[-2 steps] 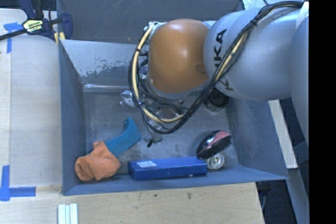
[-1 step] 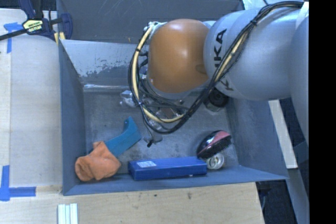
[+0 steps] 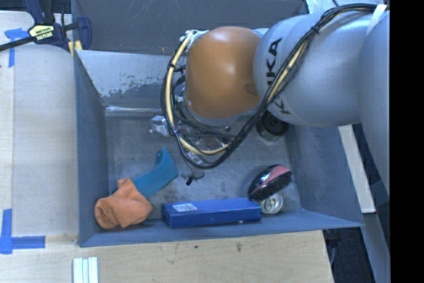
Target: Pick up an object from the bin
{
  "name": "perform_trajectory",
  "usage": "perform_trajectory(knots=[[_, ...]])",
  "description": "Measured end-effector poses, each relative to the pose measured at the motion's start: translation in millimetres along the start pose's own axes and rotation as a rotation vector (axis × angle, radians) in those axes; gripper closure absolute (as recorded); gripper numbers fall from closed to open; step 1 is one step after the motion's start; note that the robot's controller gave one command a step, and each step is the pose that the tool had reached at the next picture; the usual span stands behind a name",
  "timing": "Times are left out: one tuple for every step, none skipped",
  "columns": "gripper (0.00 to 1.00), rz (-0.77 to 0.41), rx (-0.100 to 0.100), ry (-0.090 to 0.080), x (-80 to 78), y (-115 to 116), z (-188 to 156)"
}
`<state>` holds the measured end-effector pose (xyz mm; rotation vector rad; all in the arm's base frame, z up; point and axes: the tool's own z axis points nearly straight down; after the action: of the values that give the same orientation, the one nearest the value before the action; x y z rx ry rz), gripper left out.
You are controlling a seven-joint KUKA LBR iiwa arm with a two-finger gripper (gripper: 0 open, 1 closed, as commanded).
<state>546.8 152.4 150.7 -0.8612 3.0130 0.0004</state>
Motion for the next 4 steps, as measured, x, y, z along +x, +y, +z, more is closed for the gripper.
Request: perform_trajectory(knots=[[0.00, -0.290, -0.001, 0.003, -5.7, -2, 49], [1.00, -0.317, -0.004, 0.002, 7.2, 9, 79], [1.00, -0.316, -0.004, 0.002, 7.2, 9, 79], [1.00, -0.321, 0.003, -0.008, 25.9, 17, 78]])
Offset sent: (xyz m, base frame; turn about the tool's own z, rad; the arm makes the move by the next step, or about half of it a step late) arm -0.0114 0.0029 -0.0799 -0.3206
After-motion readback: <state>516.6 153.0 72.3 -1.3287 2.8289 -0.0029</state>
